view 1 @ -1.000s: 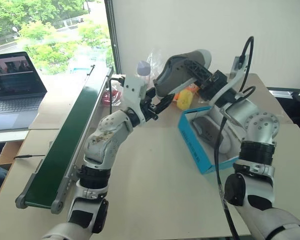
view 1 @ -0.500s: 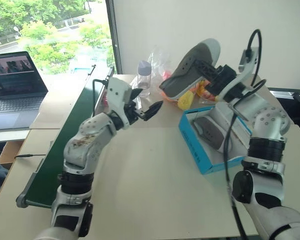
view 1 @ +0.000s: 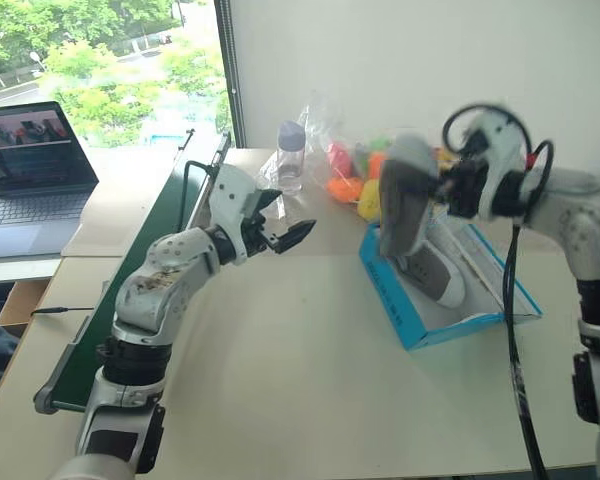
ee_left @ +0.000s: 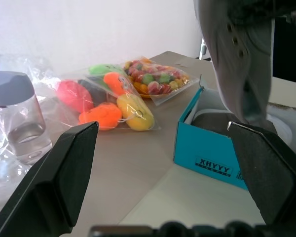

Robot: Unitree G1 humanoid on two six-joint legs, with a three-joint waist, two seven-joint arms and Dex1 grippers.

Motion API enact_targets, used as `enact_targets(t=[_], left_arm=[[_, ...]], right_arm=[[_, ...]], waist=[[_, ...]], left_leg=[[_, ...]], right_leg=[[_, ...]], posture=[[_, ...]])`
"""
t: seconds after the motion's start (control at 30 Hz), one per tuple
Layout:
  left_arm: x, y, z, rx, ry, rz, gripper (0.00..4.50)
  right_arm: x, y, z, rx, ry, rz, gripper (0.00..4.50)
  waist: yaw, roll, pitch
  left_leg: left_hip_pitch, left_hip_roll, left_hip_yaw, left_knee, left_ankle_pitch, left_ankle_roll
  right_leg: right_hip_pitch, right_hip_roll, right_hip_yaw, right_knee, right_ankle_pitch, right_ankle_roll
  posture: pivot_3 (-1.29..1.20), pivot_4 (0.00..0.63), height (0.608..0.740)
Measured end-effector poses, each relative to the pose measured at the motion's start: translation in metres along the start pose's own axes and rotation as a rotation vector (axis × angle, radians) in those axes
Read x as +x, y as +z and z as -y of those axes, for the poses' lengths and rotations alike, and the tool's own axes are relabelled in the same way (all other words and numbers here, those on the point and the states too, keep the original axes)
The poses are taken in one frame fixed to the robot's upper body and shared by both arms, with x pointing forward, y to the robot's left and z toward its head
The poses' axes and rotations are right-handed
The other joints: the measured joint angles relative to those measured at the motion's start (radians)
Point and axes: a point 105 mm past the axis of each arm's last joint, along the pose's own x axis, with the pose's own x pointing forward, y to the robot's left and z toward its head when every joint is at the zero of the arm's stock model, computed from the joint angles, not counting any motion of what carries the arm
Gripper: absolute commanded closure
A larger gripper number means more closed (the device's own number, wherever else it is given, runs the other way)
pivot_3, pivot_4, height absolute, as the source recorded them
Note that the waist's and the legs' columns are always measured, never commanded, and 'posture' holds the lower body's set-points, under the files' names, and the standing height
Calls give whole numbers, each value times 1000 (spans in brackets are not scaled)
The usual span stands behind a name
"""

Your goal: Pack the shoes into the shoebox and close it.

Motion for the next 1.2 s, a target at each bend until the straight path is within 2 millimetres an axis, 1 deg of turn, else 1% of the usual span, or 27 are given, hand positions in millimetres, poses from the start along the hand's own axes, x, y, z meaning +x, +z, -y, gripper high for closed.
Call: enact_targets(t=[0.07, 0.13, 0.3, 0.47, 0.57, 0.6, 0.67, 0.73, 0.8, 0.87, 1.0, 1.03, 1.07, 1.13, 1.17, 1.2], left_arm=[[3, -1, 5, 1, -23, 1, 0], [5, -1, 9, 3, -39, 4, 0], [4, -7, 10, -5, -33, -8, 0], [2, -12, 10, -17, -25, -17, 0], [2, -12, 11, -14, -20, -16, 0], [2, -12, 11, -11, -19, -14, 0], [2, -11, 12, -11, -16, -11, 0], [2, -12, 11, -10, -8, -12, 0], [2, -11, 11, -11, -5, -10, 0], [3, -10, 13, -12, -7, -2, 0], [2, -8, 12, -8, 1, 1, 0], [2, -9, 12, -9, 5, -1, 0], [2, -9, 12, -10, 5, -1, 0], [2, -8, 13, -9, 4, 0, 0], [2, -8, 14, -8, 3, 1, 0], [2, -8, 14, -8, 2, 1, 0]], right_arm=[[3, -10, 1, -5, 2, -45, 4141], [0, -13, 7, -10, -19, -66, 4141], [-6, -24, 23, -7, -63, -121, 4141], [-10, -32, 30, 5, -61, -154, 4141], [-11, -36, 29, 15, -38, -174, 4141], [-11, -40, 28, 22, -24, -188, 4141], [-12, -58, 18, 33, 36, -251, 4141], [-8, -87, 5, 65, 106, -342, 4141], [1, -105, 0, 103, 120, -383, 4141], [6, -113, 4, 130, 94, -400, 4141], [17, -115, 12, 134, 52, -402, 4141], [22, -115, 12, 128, 48, -397, 3144], [28, -114, 12, 117, 43, -389, 2942], [42, -117, 7, 95, 56, -381, 2167], [44, -117, 6, 88, 61, -381, 1836], [46, -118, 4, 83, 65, -379, 1598]], waist=[[-1, 0, 0], [3, 0, 0], [13, 0, 0], [14, 0, 0], [14, 0, 0], [14, 0, 0], [17, 0, 0], [17, 0, 0], [14, 0, 0], [11, 0, 0], [10, 0, 0], [8, -1, 0], [6, -1, 0], [5, -1, 0], [5, -1, 0], [5, -1, 0]], left_leg=[[0, 0, 1, 0, 0, 0], [0, 0, 0, 0, 0, 0], [0, 0, 0, 0, 0, 0], [0, 0, 0, 0, 0, 0], [0, 0, 0, 0, 0, 0], [0, 0, 0, 1, 0, 0], [0, 0, -1, 0, 0, 0], [0, 0, -1, 1, 0, 0], [0, 0, 1, 2, 0, 0], [0, 0, 1, 3, 0, 0], [3, 0, 0, 3, 0, 1], [4, 0, 0, 3, -1, 1], [4, 0, 0, 3, -1, 1], [4, 0, 0, 3, 0, 1], [4, 0, 0, 3, 0, 1], [4, 0, 0, 3, 0, 1]], right_leg=[[0, 0, 1, 0, 0, 0], [0, 0, 1, 0, 0, 0], [0, 0, 1, 0, 0, 0], [0, 0, 1, 0, 0, 0], [0, 0, 0, 0, 0, 0], [0, 0, 0, 0, 0, 0], [1, 0, -1, 0, 0, 0], [1, 0, -1, 0, 0, 0], [0, -1, 0, 0, 0, 0], [0, -1, 1, 1, 1, 0], [3, 0, 1, 0, 0, 0], [4, 0, 1, 0, 0, 0], [5, 0, 1, 0, 0, 0], [5, 0, 1, 0, 0, 0], [5, 0, 1, 0, 0, 0], [5, 0, 1, 0, 0, 0]], posture=[[0, 150, 740], [0, 150, 740], [0, 150, 740], [0, 150, 740], [0, 150, 740], [0, 150, 740], [0, 150, 740], [0, 150, 740], [0, 150, 740], [0, 150, 740], [0, 150, 740], [0, 150, 740], [0, 150, 740], [0, 150, 740], [0, 150, 740], [0, 150, 740]])
